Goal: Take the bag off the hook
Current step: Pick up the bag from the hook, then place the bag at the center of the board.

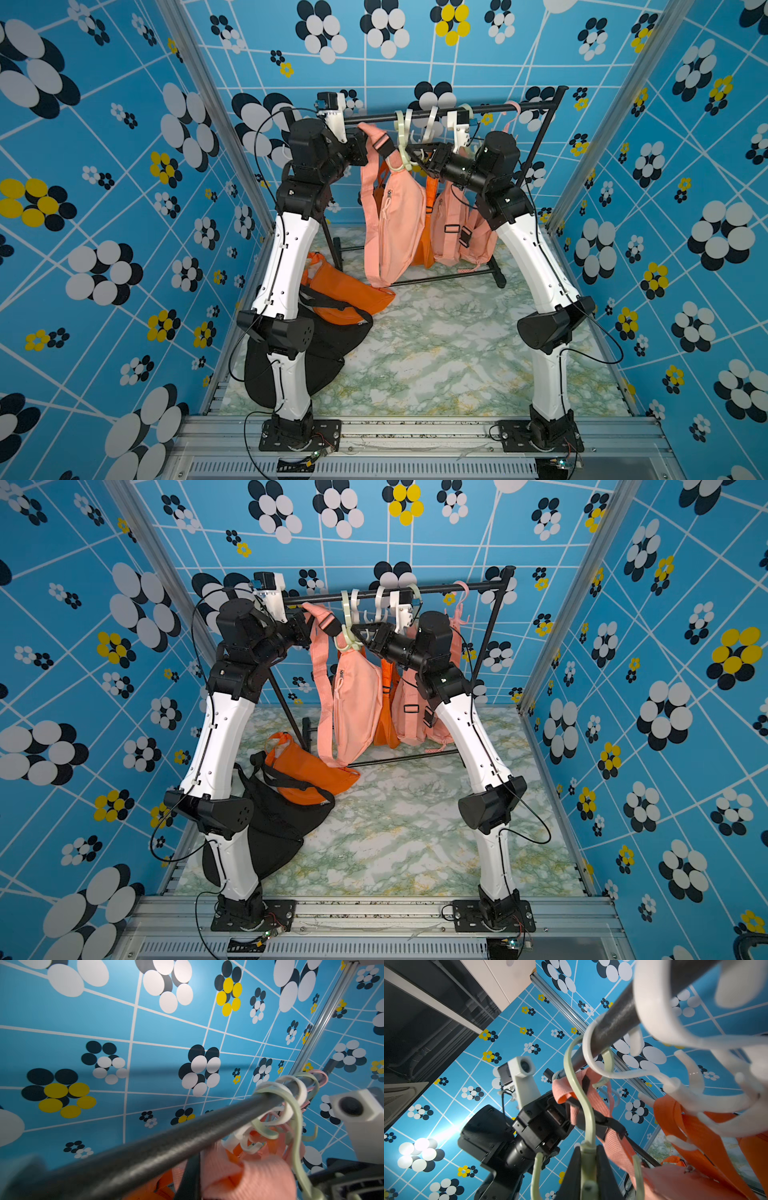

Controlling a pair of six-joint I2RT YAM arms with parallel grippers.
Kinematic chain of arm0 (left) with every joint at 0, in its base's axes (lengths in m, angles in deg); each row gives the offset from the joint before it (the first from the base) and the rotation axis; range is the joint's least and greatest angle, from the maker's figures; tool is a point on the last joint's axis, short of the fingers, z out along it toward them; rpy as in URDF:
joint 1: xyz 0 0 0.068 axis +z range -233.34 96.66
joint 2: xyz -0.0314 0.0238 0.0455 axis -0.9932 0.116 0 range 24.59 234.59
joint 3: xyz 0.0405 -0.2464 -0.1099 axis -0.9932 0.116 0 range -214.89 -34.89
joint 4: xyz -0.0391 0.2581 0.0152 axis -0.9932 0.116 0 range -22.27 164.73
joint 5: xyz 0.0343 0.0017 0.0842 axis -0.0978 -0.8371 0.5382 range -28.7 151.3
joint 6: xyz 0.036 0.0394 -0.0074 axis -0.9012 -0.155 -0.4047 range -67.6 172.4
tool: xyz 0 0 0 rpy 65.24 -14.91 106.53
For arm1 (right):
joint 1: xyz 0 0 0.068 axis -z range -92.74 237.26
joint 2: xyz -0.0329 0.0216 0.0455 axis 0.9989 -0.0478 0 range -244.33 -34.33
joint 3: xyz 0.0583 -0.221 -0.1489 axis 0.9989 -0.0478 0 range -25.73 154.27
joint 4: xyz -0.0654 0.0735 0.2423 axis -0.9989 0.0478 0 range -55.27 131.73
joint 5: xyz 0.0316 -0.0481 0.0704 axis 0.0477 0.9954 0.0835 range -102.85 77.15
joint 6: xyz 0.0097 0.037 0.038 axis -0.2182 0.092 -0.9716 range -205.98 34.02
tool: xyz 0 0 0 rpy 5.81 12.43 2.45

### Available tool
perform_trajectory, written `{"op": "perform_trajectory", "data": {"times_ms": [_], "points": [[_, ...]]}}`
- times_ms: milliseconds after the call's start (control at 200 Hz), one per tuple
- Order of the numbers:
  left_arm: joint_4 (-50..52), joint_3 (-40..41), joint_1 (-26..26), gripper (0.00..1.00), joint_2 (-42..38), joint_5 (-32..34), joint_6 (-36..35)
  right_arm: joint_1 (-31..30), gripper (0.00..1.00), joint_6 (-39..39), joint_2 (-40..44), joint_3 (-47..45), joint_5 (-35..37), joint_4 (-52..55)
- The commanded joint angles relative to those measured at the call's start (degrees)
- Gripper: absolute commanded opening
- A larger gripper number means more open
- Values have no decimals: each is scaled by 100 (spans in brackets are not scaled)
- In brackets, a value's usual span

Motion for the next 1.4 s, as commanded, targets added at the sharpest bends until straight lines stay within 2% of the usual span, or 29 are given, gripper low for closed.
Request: {"op": "perform_trajectory", "data": {"times_ms": [0, 120, 190, 245, 290, 420, 460, 545, 665, 830, 1030, 1295, 1394], "points": [[-476, -220, 87, 1, 36, 58, 307, -17, 8, -419, 318, -40, -707, -244], [-428, -223, 95, 0, 190, 29, 422, -12, 8, -908, 246, -34, -1085, -602], [-381, -206, 85, 0, 271, -159, 571, -9, 8, -930, 218, -50, -1108, -596], [-313, -171, 51, 0, 272, -304, 628, 1, 12, -836, 218, -87, -1073, -475], [-231, -84, 9, 0, 218, -354, 607, 17, 22, -713, 233, -132, -1028, -338], [-280, 817, -175, 0, -364, -459, 390, 68, 76, -251, 427, -380, -801, 126], [-382, 1224, -230, 0, -619, -437, 319, 97, 83, -89, 496, -437, -713, 310], [-598, 2091, -331, 0, -1209, -322, 204, 154, 91, 245, 692, -620, -487, 574], [-660, 2945, -488, 0, -1956, -44, -41, 159, 96, 846, 1053, -938, -102, 938], [-745, 3853, -692, 0, -2836, 139, -220, 89, 97, 1951, 1633, -1548, 634, 1629], [-339, 4196, -1124, 0, -3489, 246, -262, -273, 99, 3180, 2471, -2791, 1880, 1930], [552, 4472, -2102, 1, -3961, 635, -416, -419, 99, 3694, 3341, -4158, 2619, 1736], [299, 5022, -2296, 3, -4104, 441, -131, -420, 99, 3748, 3685, -4583, 2903, 1565]]}}
